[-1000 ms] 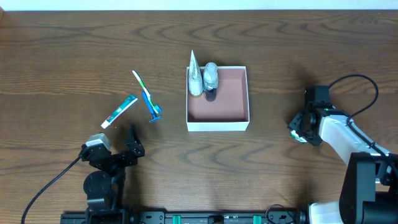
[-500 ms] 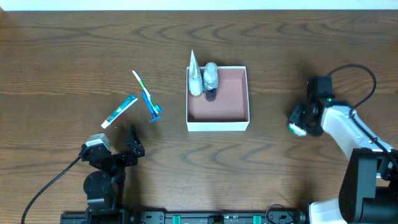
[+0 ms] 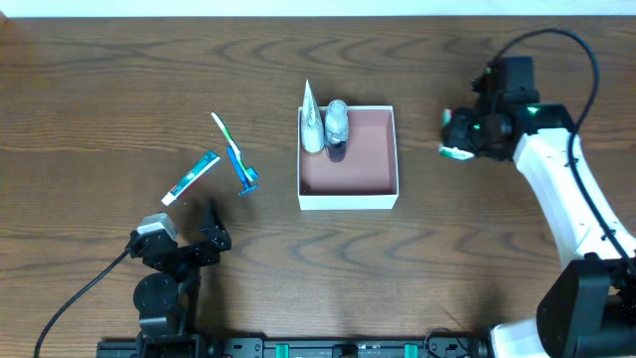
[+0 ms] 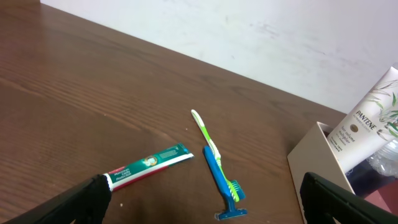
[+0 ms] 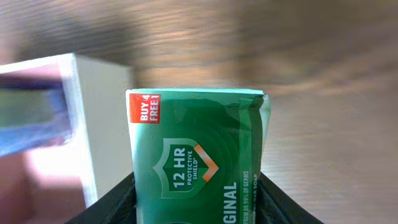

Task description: Pack container

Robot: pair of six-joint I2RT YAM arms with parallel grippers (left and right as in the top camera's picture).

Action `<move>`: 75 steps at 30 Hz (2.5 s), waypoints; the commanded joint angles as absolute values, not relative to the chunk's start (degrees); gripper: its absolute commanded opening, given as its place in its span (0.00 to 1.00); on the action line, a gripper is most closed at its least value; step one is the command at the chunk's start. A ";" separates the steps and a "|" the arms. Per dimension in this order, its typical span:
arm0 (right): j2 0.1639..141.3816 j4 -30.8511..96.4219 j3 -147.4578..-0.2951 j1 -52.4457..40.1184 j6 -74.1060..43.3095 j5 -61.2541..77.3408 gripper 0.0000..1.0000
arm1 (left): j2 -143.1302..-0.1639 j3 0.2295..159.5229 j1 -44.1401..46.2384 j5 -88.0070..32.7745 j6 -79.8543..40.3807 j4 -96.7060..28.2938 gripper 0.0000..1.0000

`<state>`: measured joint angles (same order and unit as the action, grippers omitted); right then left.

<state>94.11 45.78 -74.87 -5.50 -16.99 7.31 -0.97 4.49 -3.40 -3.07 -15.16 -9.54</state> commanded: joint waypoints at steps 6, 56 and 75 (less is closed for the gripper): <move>93.97 46.00 -76.51 -16.21 -14.79 11.05 0.49 | -0.99 2.92 -3.79 -3.86 -14.61 -9.91 0.98; 104.12 32.36 -76.51 -39.05 -29.69 12.38 0.49 | -0.99 2.92 -3.79 -3.86 -14.61 -9.91 0.98; 90.30 46.02 -76.51 -38.70 -26.63 5.61 0.52 | -0.99 2.92 -3.79 -3.86 -14.61 -9.91 0.98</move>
